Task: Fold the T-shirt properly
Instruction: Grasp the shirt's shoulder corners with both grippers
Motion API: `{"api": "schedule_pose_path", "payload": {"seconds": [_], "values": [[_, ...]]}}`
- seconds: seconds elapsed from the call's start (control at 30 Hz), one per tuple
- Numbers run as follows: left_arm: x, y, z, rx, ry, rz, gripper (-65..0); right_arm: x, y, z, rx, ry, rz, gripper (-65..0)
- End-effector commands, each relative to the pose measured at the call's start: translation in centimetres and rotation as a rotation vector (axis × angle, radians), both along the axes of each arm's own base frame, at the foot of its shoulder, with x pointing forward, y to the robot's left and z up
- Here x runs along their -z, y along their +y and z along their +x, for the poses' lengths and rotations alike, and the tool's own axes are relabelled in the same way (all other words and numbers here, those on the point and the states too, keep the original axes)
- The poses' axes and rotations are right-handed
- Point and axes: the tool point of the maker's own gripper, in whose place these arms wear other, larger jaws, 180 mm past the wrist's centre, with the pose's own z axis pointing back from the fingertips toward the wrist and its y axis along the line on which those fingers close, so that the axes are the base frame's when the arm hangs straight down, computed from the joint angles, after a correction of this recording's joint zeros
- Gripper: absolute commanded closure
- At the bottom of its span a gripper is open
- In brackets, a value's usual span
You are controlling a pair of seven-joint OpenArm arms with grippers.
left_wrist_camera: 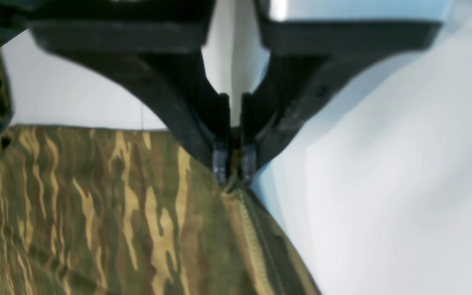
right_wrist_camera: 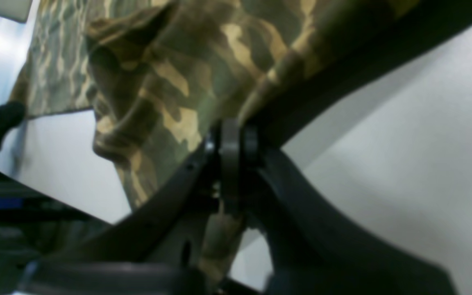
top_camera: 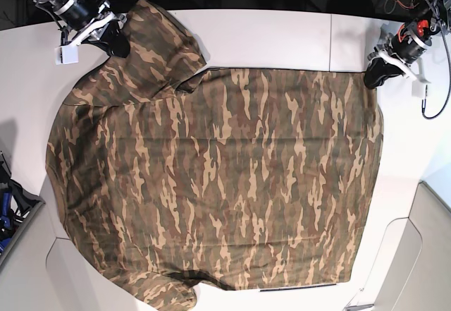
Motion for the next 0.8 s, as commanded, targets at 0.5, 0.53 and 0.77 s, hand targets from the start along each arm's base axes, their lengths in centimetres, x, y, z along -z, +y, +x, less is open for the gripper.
{"api": "schedule_pose_path", "payload": {"seconds": [0.5,0.53,0.77], "values": [[-4.6,-1.3,-0.8,0.141,-0.088,0.091,0.0,-4.1,-4.5,-0.7,0.065,0.012,0.035,0.0],[-4.7,-1.2,-1.1,0.143,-0.085,0.097,0.0,-4.3,-4.6,-1.0,0.071,0.013,0.045,0.0],[-6.0,-2.1,-0.8,0.177,-0.120,0.113,0.0,-5.3,-6.4,-1.4,0.125,0.000,0.051,0.0]]}}
